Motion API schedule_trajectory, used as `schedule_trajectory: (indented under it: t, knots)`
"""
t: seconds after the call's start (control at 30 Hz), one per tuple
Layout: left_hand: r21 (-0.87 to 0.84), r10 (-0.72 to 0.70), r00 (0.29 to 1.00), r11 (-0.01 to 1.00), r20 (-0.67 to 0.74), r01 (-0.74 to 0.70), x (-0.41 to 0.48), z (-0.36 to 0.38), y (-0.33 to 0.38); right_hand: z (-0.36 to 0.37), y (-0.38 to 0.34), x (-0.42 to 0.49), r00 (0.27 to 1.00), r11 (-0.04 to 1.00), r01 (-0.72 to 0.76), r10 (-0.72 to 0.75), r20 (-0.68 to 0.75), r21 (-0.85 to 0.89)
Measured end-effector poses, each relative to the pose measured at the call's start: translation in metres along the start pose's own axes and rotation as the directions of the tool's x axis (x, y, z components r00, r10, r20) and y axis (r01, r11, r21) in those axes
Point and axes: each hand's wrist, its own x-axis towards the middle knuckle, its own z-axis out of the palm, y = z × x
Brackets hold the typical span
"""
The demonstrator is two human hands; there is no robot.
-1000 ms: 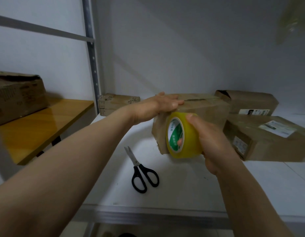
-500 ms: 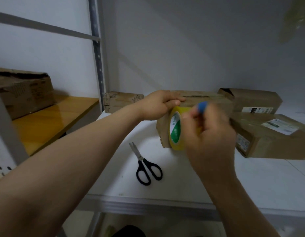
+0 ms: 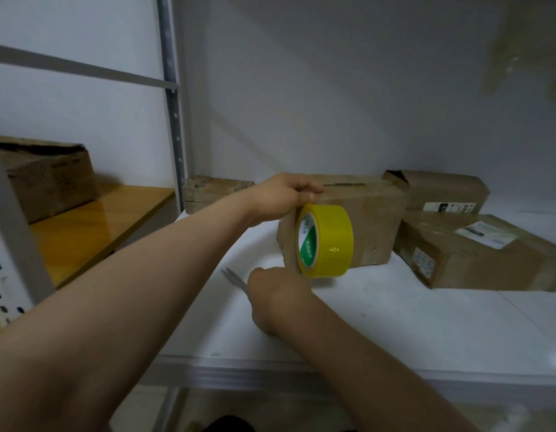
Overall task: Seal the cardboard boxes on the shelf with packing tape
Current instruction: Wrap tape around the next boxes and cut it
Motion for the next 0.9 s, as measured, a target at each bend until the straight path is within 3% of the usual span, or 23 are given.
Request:
schedule_trajectory:
  t: [0.13, 0.23, 0.33, 0.43, 0.53, 0.67, 0.8, 0.9]
  knots:
    - [0.118, 0.009, 0.998, 0.993, -0.055, -0.003, 0.004, -0.004, 0.0, -0.026, 0.016, -0.02, 1.0, 0.999, 0.023, -0.023, 0.006, -0.029]
    - [0.138, 0.003, 0.999, 0.99, -0.035, 0.002, 0.006, -0.015, -0.008, -0.059, 0.039, -0.049, 0.991, 0.989, 0.136, -0.136, 0.004, 0.05]
    - [0.102, -0.005, 1.0, 0.995, -0.002, 0.005, 0.008, -0.023, -0.014, -0.096, 0.066, -0.086, 0.976, 0.933, 0.193, -0.215, 0.042, 0.304]
    - [0.035, -0.001, 1.0, 0.999, 0.007, 0.001, 0.01, -0.028, -0.018, -0.121, 0.103, -0.105, 0.972, 0.806, 0.214, -0.233, -0.037, 0.552]
    - [-0.148, -0.015, 1.0, 0.989, 0.02, 0.018, 0.011, -0.028, -0.024, -0.125, 0.132, -0.082, 0.974, 0.642, 0.204, -0.055, -0.22, 0.739]
    - [-0.415, -0.067, 0.998, 0.907, 0.012, 0.066, 0.018, -0.022, -0.032, -0.111, 0.134, -0.009, 0.867, 0.578, 0.274, 0.198, -0.458, 0.769]
    - [-0.646, -0.294, 0.949, 0.748, -0.117, 0.153, 0.017, -0.01, -0.024, -0.08, 0.133, 0.051, 0.841, 0.557, 0.273, 0.258, -0.476, 0.784]
    - [-0.606, -0.482, 0.875, 0.711, -0.048, 0.358, 0.009, -0.006, -0.018, -0.074, 0.137, 0.067, 0.841, 0.579, 0.268, 0.249, -0.48, 0.77]
